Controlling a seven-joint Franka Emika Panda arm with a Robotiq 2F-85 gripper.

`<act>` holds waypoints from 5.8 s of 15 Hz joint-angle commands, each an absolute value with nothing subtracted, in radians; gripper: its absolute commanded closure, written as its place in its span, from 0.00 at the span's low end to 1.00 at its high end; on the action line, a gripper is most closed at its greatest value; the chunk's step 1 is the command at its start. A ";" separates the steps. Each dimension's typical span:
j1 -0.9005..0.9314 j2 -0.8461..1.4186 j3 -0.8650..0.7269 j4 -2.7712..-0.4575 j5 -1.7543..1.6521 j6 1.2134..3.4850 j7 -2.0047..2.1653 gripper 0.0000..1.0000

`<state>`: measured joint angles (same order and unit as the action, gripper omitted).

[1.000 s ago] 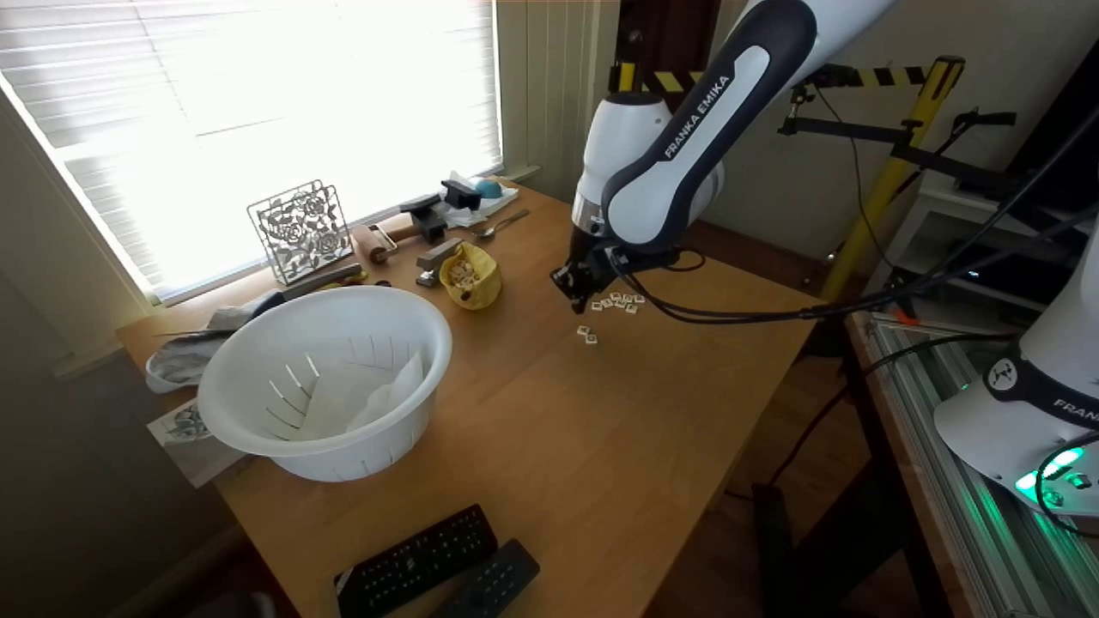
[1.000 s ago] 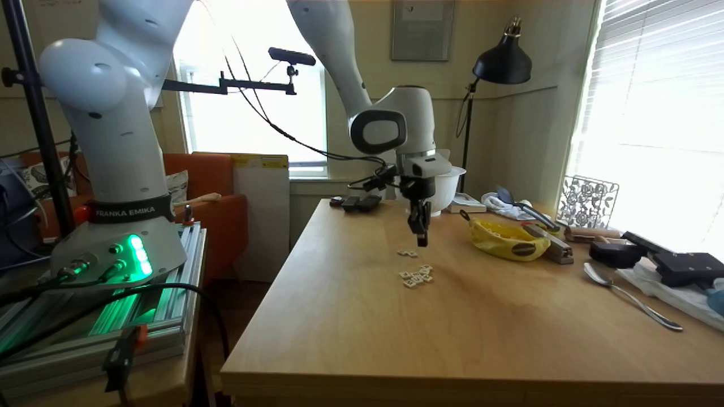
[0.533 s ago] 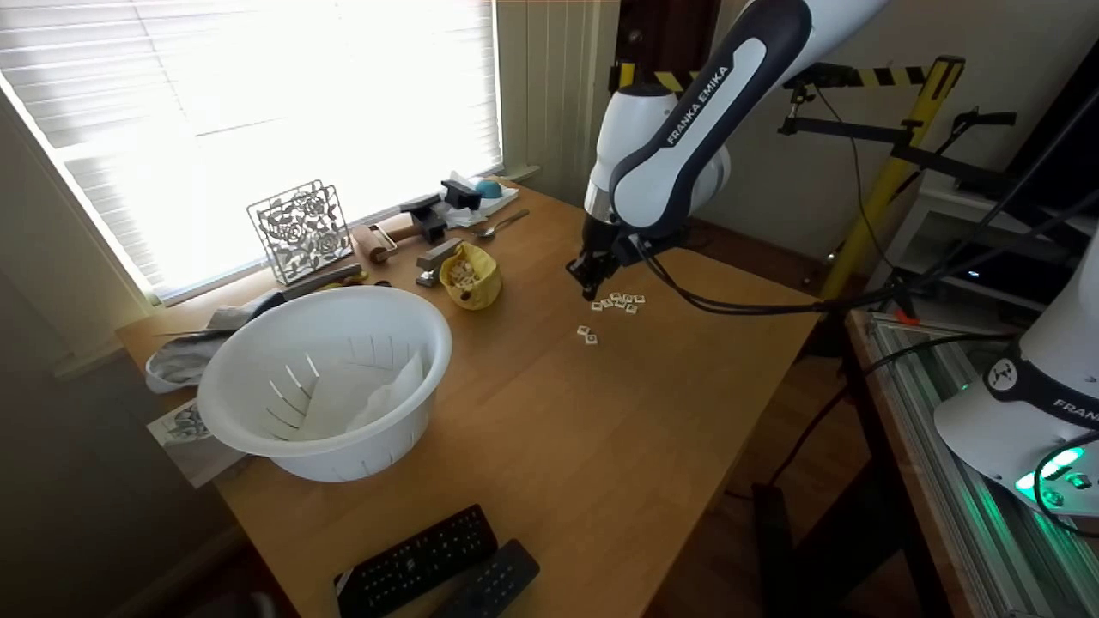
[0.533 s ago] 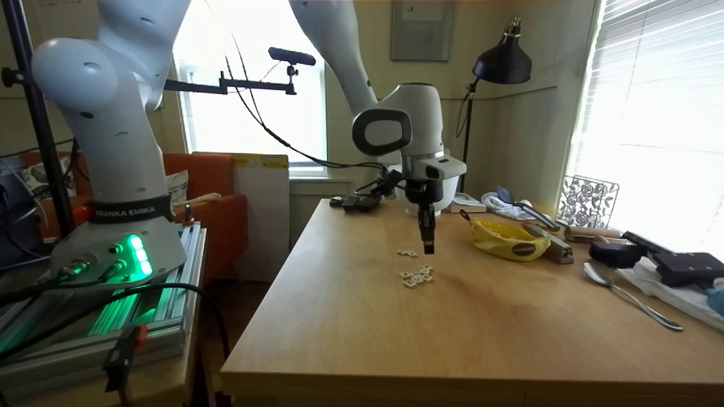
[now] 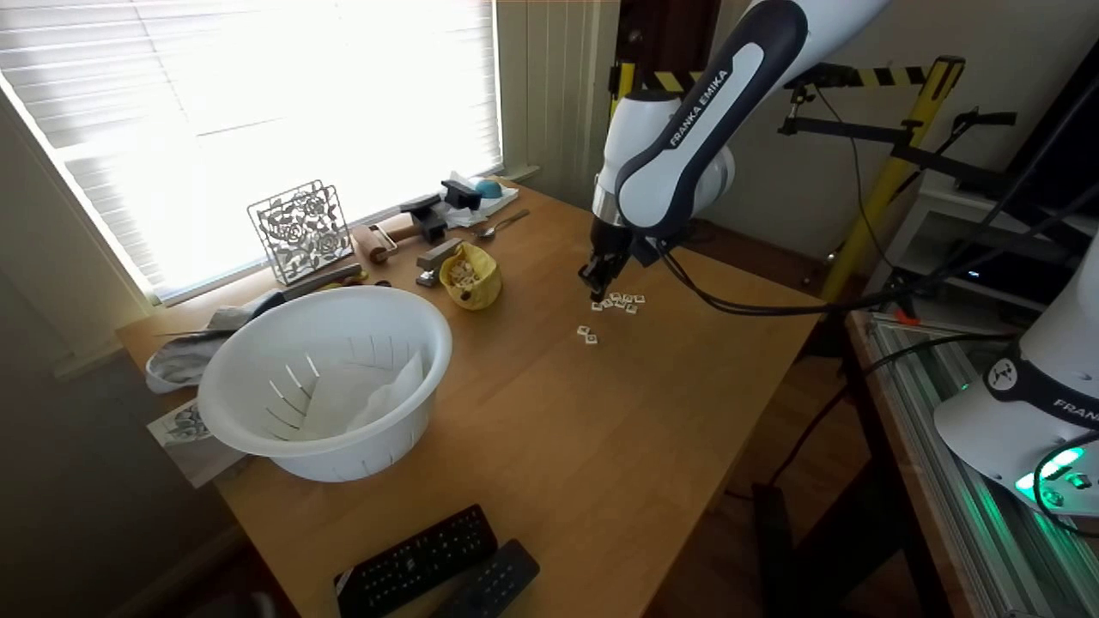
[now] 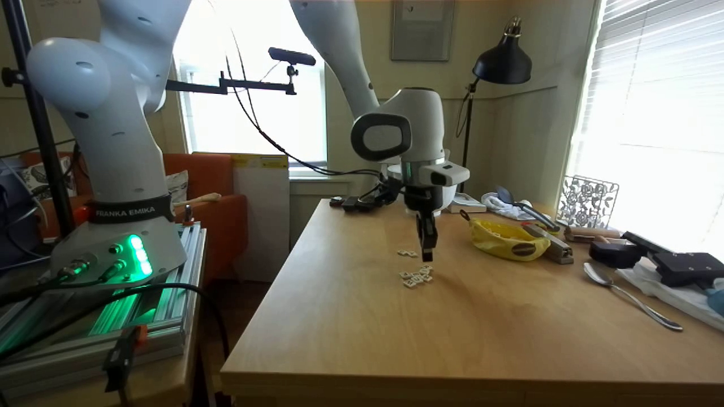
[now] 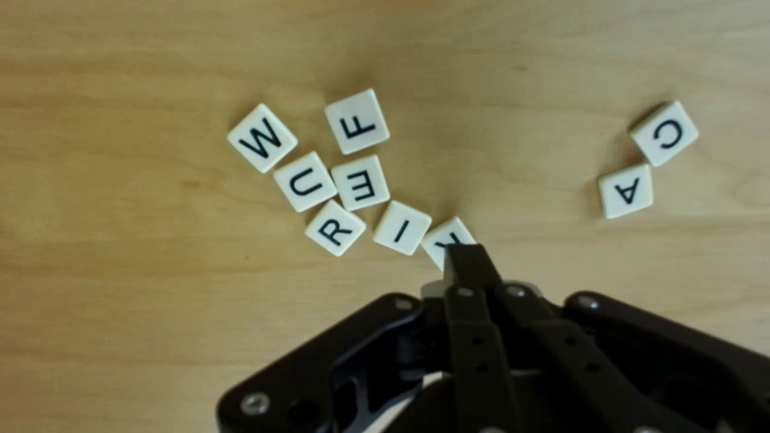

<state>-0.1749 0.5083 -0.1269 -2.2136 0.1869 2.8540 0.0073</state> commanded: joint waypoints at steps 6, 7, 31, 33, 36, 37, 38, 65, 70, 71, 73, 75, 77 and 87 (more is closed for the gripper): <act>-0.234 0.556 -0.071 -2.206 0.172 2.918 -0.067 1.00; -0.238 0.558 -0.066 -2.205 0.173 2.919 -0.069 1.00; -0.296 0.533 0.059 -2.227 0.203 2.841 -0.102 1.00; -0.292 0.530 0.057 -2.229 0.203 2.828 -0.103 1.00; -0.289 0.530 0.051 -2.227 0.200 2.824 -0.105 1.00; -0.290 0.529 0.052 -2.226 0.201 2.824 -0.106 1.00; -0.288 0.527 0.051 -2.224 0.201 2.824 -0.105 1.00; -0.365 0.525 0.142 -2.225 0.195 2.812 -0.416 1.00; -0.364 0.526 0.138 -2.223 0.186 2.800 -0.435 1.00; -0.364 0.524 0.139 -2.223 0.185 2.795 -0.440 1.00; -0.366 0.521 0.138 -2.225 0.183 2.789 -0.449 1.00; -0.361 0.515 0.132 -2.228 0.178 2.779 -0.451 1.00; -0.359 0.513 0.130 -2.230 0.176 2.772 -0.455 1.00; -0.350 0.512 0.114 -2.228 0.161 2.763 -0.460 1.00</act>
